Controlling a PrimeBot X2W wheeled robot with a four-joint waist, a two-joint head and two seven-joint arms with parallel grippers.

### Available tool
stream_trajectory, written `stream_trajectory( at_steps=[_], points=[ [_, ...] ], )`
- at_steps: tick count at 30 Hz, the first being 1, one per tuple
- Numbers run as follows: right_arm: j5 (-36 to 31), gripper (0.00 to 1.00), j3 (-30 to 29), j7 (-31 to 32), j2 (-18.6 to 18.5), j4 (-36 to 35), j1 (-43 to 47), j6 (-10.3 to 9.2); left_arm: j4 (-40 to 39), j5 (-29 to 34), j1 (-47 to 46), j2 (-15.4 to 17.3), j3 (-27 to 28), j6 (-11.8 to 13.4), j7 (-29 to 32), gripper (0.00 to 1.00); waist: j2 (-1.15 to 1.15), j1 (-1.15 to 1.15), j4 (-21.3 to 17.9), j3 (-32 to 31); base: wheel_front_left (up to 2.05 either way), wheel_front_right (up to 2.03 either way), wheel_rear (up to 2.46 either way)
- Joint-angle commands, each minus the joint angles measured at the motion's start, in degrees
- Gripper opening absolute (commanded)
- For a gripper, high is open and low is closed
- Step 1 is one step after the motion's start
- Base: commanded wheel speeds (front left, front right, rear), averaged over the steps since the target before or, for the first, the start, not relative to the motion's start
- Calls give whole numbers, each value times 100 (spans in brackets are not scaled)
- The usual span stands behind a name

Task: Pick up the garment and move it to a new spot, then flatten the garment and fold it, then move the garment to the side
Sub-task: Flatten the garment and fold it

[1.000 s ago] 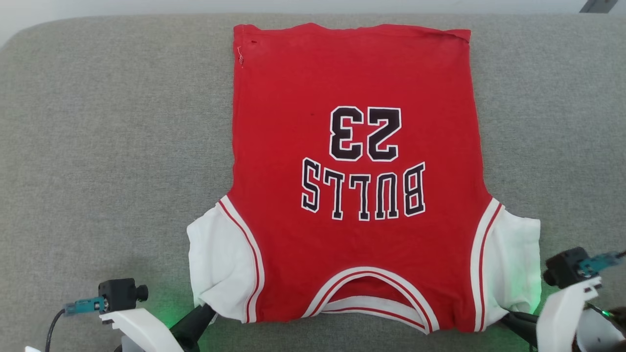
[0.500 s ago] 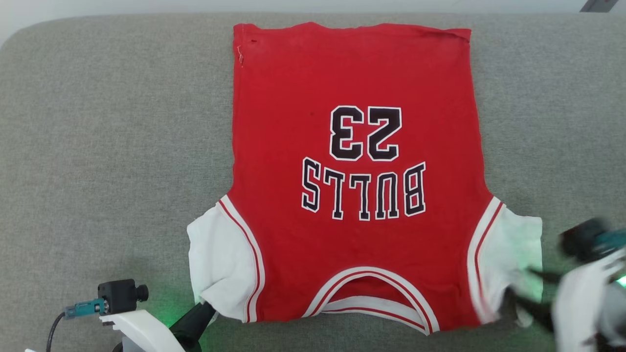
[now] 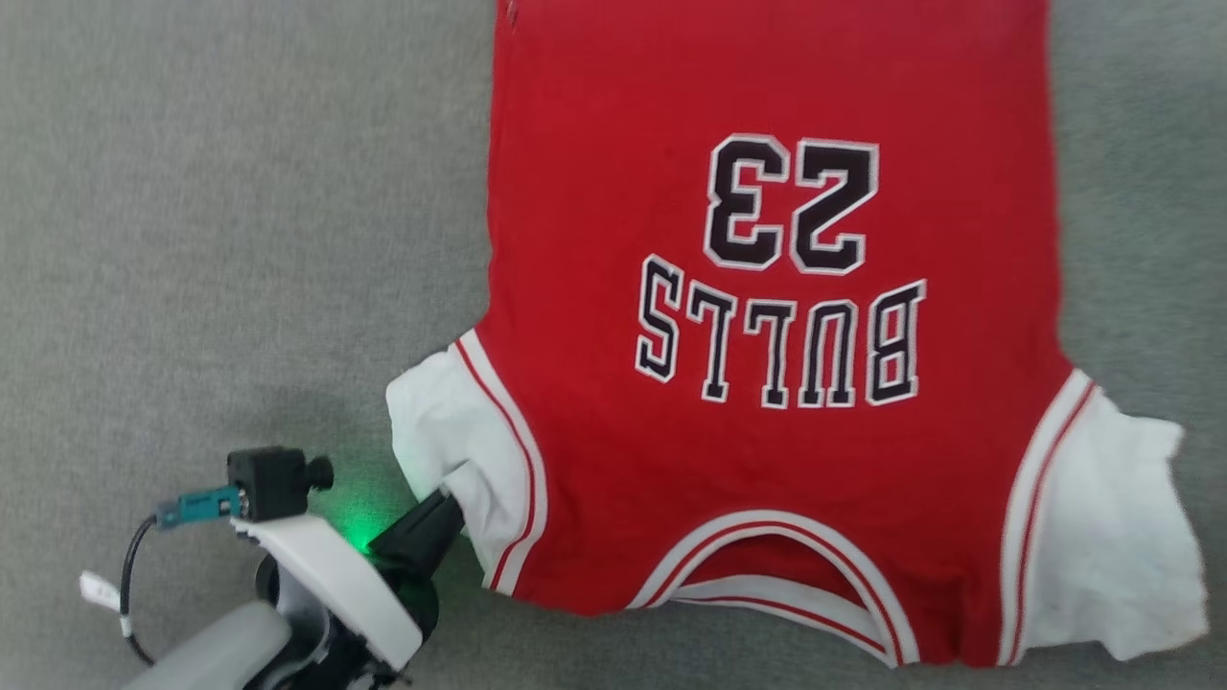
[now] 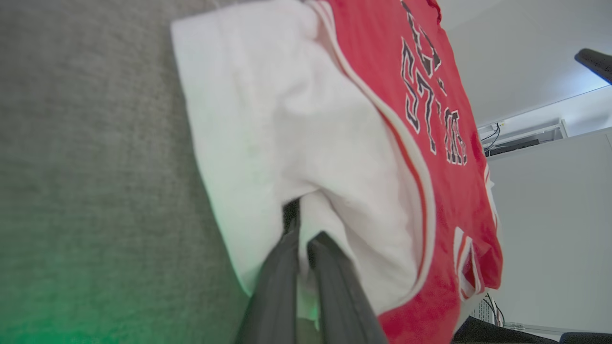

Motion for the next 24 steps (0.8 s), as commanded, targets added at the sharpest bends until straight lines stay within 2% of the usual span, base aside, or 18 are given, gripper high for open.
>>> stream_trajectory(
  at_steps=[1, 6, 11, 16, 21, 22, 23, 24],
  points=[
    [-158, 100, 98, -10, 60, 227, -324, -1, 94, 22, -211, -180, -4, 21, 36, 0, 0, 0, 215, 387, 0, 0, 0],
    [-914, 100, 773, 50, 333, 1928, -2154, 0, 191, 157, -612, -444, -65, 41, 75, 0, 0, 0, 514, 894, 0, 0, 0],
    [-1295, 100, 1270, 486, 579, 3368, -3248, -1, 263, 226, -795, -613, -185, 69, 52, 0, 0, 0, 740, 1249, 0, 0, 0],
    [-1238, 100, 1611, 961, 831, 4208, -3786, -1, 327, 210, -858, -710, -284, 99, -12, 0, 0, 0, 868, 1450, 0, 0, 0],
    [-1137, 100, 2102, 1110, 953, 4563, -3812, 1, 397, 176, -976, -829, -391, 110, -61, 0, 0, 0, 908, 1562, 0, 0, 0],
    [-1082, 87, 2206, 1115, 946, 4570, -3788, 2, 408, 173, -1010, -857, -410, 110, -64, 0, 0, 0, 911, 1571, 0, 0, 0],
    [-1032, 46, 2301, 1087, 928, 4577, -3784, 5, 415, 165, -1044, -884, -423, 110, -77, 0, 0, 0, 911, 1578, 0, 0, 0],
    [-991, 11, 2366, 1043, 908, 4586, -3776, 5, 422, 148, -1070, -906, -431, 110, -87, 0, 0, 0, 909, 1581, 0, 0, 0]
  ],
)
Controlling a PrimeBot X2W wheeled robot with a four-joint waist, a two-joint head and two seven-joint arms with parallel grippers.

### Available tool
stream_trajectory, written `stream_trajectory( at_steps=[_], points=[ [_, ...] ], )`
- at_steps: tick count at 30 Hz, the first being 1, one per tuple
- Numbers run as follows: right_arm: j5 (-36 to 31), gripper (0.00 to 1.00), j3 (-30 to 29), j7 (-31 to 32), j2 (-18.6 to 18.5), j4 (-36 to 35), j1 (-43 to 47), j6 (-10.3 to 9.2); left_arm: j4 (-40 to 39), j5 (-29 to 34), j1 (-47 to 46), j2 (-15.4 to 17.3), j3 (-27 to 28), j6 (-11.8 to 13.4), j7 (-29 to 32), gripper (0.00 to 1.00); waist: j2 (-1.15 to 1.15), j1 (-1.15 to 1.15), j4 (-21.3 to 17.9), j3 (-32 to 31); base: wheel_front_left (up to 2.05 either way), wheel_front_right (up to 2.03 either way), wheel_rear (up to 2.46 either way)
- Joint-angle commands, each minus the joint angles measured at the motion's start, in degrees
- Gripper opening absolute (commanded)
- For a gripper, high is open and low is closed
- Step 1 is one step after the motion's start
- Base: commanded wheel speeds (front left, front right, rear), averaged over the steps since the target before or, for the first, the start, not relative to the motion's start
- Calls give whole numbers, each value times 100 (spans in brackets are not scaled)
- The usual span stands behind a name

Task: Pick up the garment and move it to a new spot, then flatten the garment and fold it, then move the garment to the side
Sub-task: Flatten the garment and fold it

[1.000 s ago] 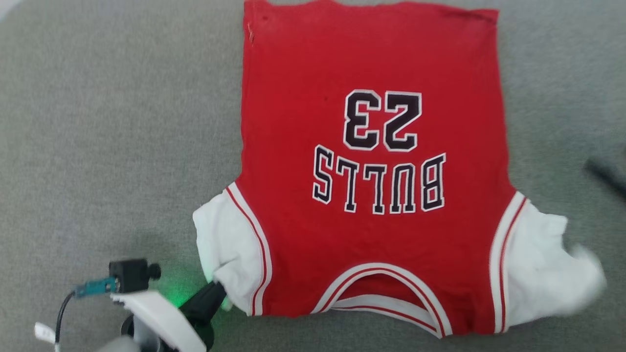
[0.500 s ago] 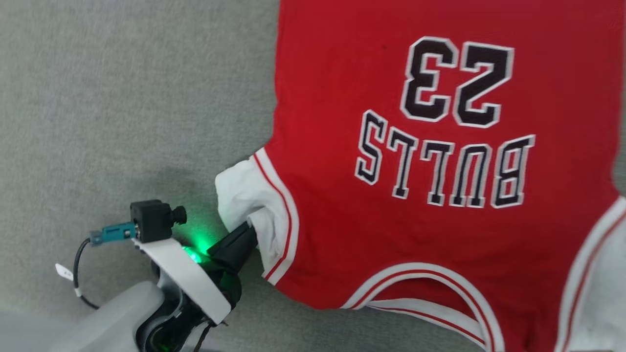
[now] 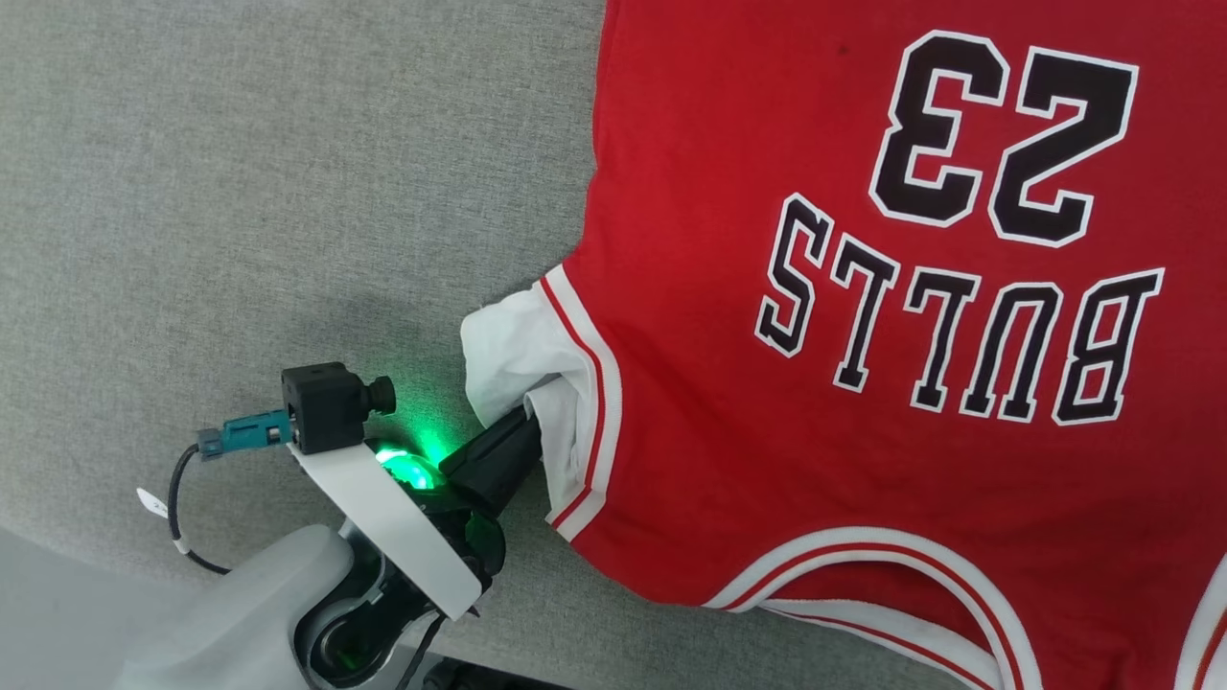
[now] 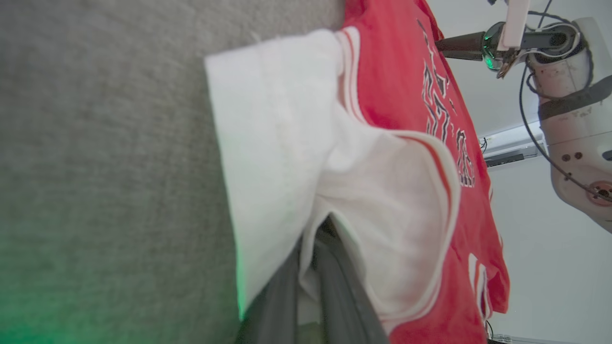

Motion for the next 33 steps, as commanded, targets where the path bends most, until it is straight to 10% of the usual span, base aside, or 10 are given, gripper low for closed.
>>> stream_trajectory(
  at_steps=[1, 19, 33],
  points=[
    [89, 0, 226, 44, 171, 227, 365, 13, 775, -124, -146, -526, -164, 220, 141, 0, -1, 1, -4, 0, 0, 0, 0],
    [1517, 0, 828, -765, -1120, -1074, 1434, 8, 711, -297, 577, 175, 46, 184, -47, 0, -1, 1, -405, -1380, 0, 0, 0],
    [2898, 0, 228, -939, -2572, -3431, 5740, 8, 489, -385, 1350, 444, 490, 130, -69, 0, -1, 1, -915, -2356, 0, 0, 0]
  ],
)
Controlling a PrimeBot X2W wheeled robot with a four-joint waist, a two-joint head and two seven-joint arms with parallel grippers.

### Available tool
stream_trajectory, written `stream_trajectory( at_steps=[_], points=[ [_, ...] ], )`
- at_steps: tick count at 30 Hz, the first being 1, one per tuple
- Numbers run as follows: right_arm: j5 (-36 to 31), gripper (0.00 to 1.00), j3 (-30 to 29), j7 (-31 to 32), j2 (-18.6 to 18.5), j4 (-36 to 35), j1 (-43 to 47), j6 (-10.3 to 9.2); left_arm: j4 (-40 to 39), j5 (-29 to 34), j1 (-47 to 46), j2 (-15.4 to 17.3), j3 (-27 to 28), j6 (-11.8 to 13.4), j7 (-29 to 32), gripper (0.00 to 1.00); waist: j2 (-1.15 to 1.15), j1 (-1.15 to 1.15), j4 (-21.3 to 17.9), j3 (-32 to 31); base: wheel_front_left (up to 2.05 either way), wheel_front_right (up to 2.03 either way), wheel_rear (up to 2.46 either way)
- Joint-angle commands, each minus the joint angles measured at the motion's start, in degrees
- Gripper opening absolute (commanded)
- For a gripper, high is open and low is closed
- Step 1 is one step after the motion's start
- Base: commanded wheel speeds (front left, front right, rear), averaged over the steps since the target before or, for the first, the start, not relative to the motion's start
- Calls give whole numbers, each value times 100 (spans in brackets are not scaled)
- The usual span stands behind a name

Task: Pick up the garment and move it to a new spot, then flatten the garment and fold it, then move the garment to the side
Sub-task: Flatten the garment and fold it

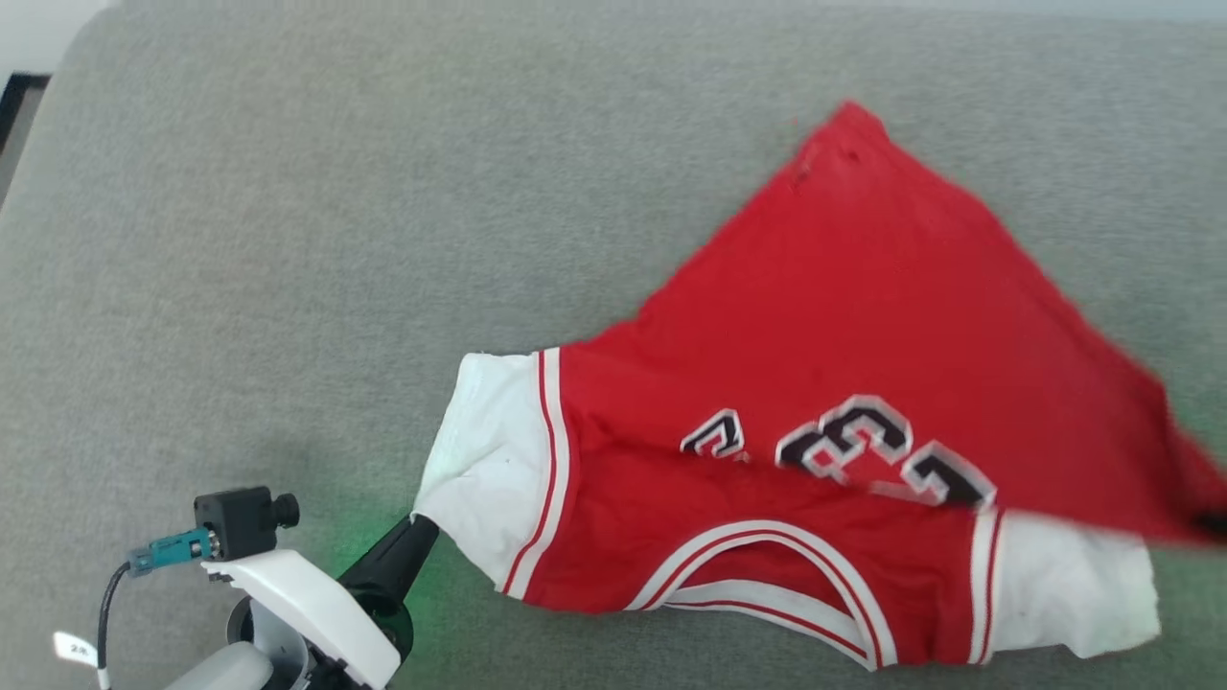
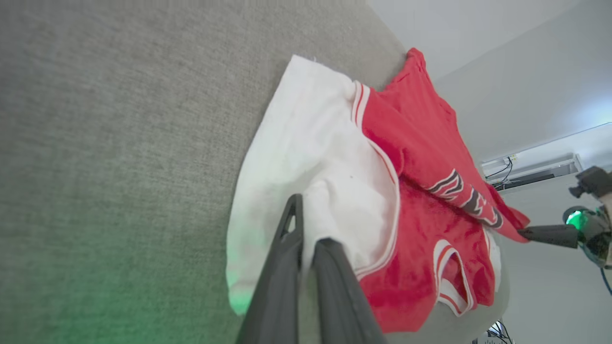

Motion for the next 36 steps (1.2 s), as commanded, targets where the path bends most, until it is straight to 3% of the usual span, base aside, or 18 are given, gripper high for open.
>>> stream_trajectory(
  at_steps=[1, 6, 12, 13, 14, 15, 21, 27, 31, 36],
  points=[
    [13, 0, -77, -48, 36, -151, 413, 0, -9, 11, 119, 35, 63, 19, -9, 0, 0, 0, -132, -123, 0, 0, 0],
    [-175, 0, -356, -26, 286, -748, 1802, 0, -48, 78, 232, 19, 184, 18, -10, 0, 0, 0, -180, -171, 0, 0, 0],
    [-693, 0, -903, -60, 925, -1292, 2674, 0, -59, 66, 332, 7, 226, 18, -10, 0, 0, 0, -226, -187, 0, 0, 0],
    [-824, 18, -995, -72, 1014, -1354, 2731, 0, -56, 64, 335, 3, 228, 18, -10, 0, 0, 0, -231, -197, 0, 0, 0],
    [-969, 45, -1118, -105, 1098, -1403, 2758, 0, -52, 62, 339, 4, 227, 18, -10, 0, 0, 0, -237, -212, 0, 0, 0],
    [-1096, 100, -1299, -168, 1205, -1432, 2776, -1, -51, 65, 335, 1, 224, 18, -10, 0, 0, 0, -240, -223, 0, 0, 0],
    [-1388, 100, -2329, -59, 1601, -1838, 3014, 0, -63, 53, 406, -34, 217, 18, -10, 0, 0, 0, -209, -292, 0, 0, 0],
    [-1545, 100, -3258, 105, 1529, -2365, 2603, 0, -117, 120, 360, -135, 214, 18, -10, 0, 0, 0, -94, -177, 0, 0, 0],
    [-1632, 100, -3248, -25, 1507, -2304, 1899, 0, -136, 172, 225, -214, 189, 18, -5, 0, 0, 0, 4, -22, 0, 0, 0],
    [-2054, 100, -2525, -301, 1563, -1627, 408, 1, -122, 244, -67, -410, 109, 18, 46, 0, 0, 0, 268, 316, 0, 0, 0]
  ],
)
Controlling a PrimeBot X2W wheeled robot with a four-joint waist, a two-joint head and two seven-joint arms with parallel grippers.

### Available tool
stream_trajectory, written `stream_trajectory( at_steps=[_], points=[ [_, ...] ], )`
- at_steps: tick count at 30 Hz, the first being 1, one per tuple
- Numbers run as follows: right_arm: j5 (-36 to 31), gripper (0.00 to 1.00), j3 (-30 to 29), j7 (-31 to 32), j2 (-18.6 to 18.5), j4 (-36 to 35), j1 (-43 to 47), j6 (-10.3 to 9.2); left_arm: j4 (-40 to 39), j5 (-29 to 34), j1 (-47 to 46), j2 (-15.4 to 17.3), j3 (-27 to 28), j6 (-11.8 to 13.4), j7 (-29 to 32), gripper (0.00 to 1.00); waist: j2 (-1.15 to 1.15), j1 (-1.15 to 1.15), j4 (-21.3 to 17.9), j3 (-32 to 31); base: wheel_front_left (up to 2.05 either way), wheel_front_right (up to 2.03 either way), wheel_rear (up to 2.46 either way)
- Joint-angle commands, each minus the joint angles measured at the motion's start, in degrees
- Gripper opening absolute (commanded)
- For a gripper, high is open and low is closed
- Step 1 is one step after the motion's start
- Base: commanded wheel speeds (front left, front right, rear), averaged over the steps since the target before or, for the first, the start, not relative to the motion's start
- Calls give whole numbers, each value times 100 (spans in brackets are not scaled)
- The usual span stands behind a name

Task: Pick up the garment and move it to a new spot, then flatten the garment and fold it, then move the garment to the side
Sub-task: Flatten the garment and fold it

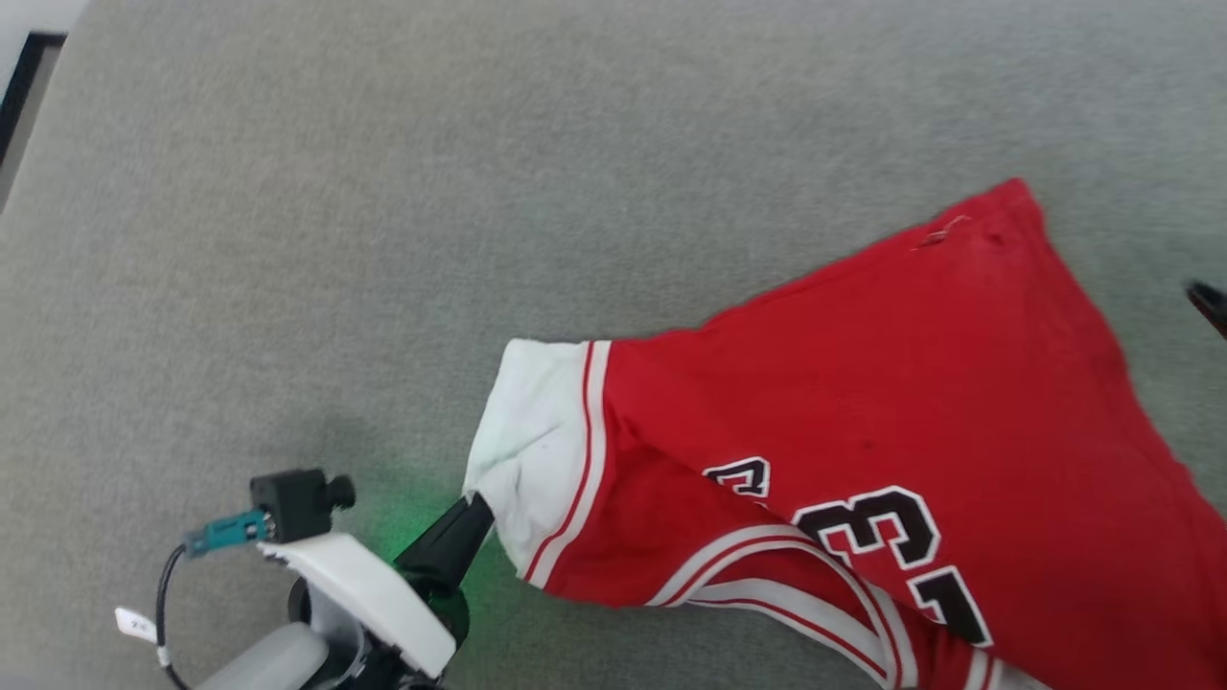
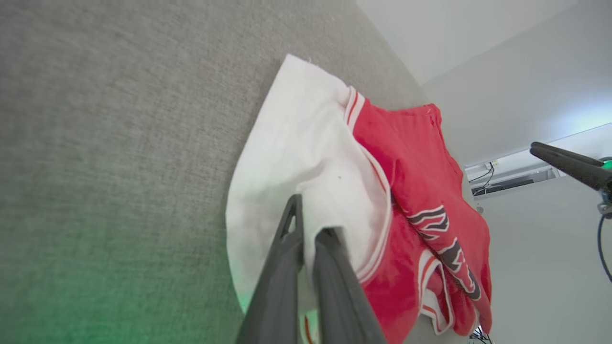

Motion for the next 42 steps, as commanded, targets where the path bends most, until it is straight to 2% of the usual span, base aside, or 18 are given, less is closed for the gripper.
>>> stream_trajectory(
  at_steps=[1, 4, 9, 12, 16, 17, 19, 22, 25, 31, 36, 42],
  points=[
    [-39, 100, 142, -42, 35, 93, -196, 0, 1, 40, -97, -24, -2, 18, 13, 0, 0, 0, 190, 214, 0, 0, 0],
    [-187, 100, 742, -60, 185, 655, -960, 0, 22, 61, -272, -163, -35, 18, 7, 0, 0, 0, 352, 432, 0, 0, 0],
    [-347, 100, 1685, -17, 205, 1539, -1881, 0, 85, 56, -448, -338, -120, 18, -9, 0, 0, 0, 555, 725, 0, 0, 0],
    [-412, 100, 2118, -123, 212, 2018, -2264, -1, 124, 46, -497, -440, -150, 18, -21, 0, 0, 0, 621, 828, 0, 0, 0],
    [-291, 100, 2780, 63, 164, 2519, -2362, 0, 179, 26, -530, -495, -165, 19, -35, 0, 0, 0, 666, 886, 0, 0, 0],
    [-127, 46, 3125, 243, 111, 2639, -2310, 6, 198, 16, -536, -515, -166, 19, -37, 0, 0, 0, 667, 893, 0, 0, 0],
    [25, 0, 3288, 221, 97, 2704, -2335, 8, 217, 8, -558, -534, -172, 19, -42, 0, 0, 0, 655, 886, 0, 0, 0],
    [161, 0, 3338, -22, 121, 2731, -2524, 11, 252, 11, -603, -546, -161, 19, -38, 0, 0, 0, 606, 829, 0, 0, 0],
    [191, 0, 3157, -498, 207, 2825, -2813, -1, 356, 203, -689, -501, -178, 19, -43, 0, 0, 0, 536, 700, 0, 0, 0],
    [254, 0, 2846, -1373, 506, 3319, -3204, -1, 433, 95, -994, -363, -96, 18, -39, 0, 0, 0, 283, 309, 0, 0, 0],
    [289, 0, 2368, -2037, 845, 3975, -3632, -1, 438, -121, -1670, -132, 148, 18, 112, 0, 0, 0, -8, 100, 0, 0, 0],
    [189, 0, 1837, -2761, 1307, 4737, -4362, -1, 774, -445, -2801, -153, 481, 18, 605, 0, 0, 0, -286, 216, 0, 0, 0]
  ],
)
